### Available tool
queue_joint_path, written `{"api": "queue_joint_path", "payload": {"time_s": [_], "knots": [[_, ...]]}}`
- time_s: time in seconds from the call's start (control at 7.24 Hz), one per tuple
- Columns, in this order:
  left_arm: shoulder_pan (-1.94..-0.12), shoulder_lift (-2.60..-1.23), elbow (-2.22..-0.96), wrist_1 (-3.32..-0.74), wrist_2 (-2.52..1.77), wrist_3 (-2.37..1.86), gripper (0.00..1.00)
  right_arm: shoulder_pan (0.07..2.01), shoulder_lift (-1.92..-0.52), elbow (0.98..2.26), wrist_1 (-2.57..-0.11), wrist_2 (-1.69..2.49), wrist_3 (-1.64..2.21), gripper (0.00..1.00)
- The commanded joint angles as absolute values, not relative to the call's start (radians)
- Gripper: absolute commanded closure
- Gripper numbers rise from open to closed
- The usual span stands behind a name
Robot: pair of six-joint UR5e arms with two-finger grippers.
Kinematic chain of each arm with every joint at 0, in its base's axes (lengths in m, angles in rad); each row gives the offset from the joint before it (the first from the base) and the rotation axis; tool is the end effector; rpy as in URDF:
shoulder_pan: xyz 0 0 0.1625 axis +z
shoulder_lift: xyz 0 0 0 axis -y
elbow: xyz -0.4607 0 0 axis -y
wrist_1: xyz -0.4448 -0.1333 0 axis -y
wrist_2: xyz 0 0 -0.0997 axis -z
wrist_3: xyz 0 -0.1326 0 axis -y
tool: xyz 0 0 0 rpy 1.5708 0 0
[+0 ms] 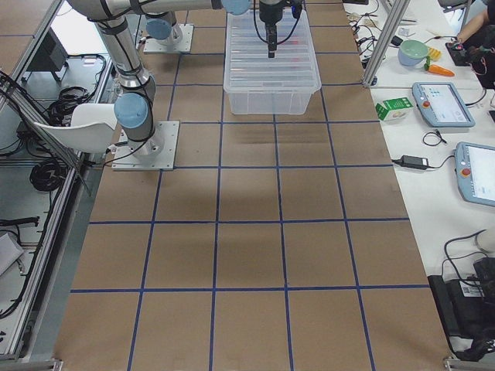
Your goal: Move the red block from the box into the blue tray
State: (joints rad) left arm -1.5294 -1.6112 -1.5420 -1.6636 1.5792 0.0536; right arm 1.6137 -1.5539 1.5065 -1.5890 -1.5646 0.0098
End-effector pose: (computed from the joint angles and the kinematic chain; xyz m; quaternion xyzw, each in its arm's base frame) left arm -0.1094 -0.5537 0.4754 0.0063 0.9986 0.0523 0.0017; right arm 0.1580 -0.5540 0.5184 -0.0166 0.9993 -0.0327 0.0040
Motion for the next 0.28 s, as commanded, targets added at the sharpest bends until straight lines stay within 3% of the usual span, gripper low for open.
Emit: {"api": "queue_joint_path", "payload": {"time_s": [0.0,0.14], "knots": [[-1.529,-1.611,-1.543,-1.667,1.585,0.054,0.0,1.614,-1.554,1.506,-1.589,-1.563,0.012,0.0],[-1.529,-1.612,-1.543,-1.667,1.582,0.054,0.0,1.614,-1.554,1.506,-1.589,-1.565,0.012,0.0]]}}
